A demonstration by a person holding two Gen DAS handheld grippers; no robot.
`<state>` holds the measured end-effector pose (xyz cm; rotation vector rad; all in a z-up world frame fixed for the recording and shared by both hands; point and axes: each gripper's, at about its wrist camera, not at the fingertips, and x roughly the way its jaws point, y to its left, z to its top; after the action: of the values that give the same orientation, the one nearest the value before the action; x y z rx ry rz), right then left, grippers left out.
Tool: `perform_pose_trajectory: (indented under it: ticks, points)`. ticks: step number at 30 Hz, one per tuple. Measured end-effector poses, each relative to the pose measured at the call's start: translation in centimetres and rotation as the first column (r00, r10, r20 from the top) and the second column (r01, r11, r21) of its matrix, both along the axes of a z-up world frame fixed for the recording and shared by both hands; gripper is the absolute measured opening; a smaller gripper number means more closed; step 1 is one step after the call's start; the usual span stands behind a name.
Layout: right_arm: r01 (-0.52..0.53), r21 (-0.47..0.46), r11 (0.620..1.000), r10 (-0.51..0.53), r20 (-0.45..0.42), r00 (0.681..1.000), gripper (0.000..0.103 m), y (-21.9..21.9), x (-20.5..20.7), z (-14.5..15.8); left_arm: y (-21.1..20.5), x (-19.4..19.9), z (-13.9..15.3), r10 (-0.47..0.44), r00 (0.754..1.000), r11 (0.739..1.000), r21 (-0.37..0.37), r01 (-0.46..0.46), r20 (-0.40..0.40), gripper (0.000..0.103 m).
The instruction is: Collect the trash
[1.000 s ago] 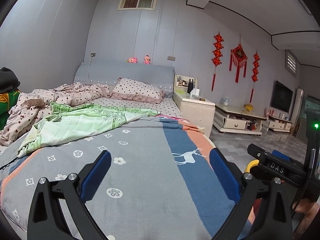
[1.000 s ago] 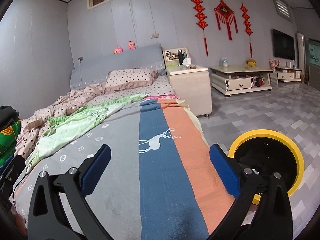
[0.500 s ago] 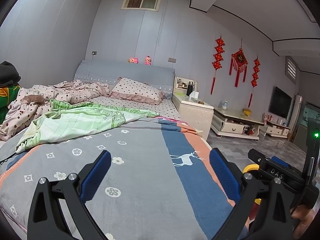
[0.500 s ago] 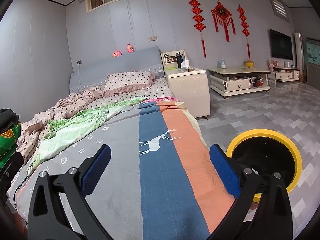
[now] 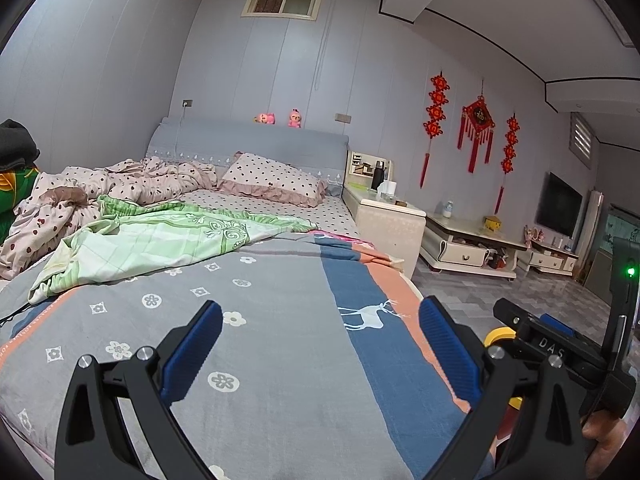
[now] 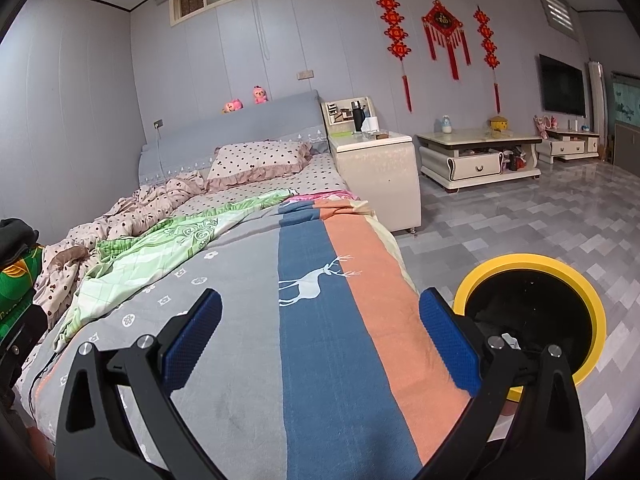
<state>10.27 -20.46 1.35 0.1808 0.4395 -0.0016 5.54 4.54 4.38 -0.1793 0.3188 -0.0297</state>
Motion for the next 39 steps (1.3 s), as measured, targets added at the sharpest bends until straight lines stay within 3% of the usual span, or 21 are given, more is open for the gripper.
perform_pose_trajectory:
  ticks: [39]
  points:
    - [0.011, 0.02, 1.0, -0.01, -0.04, 0.999, 0.095, 0.7, 0.7, -1.6, -0.5, 0.3, -1.0, -0.024, 0.999, 1.0, -0.011, 0.024, -0.023, 0.095]
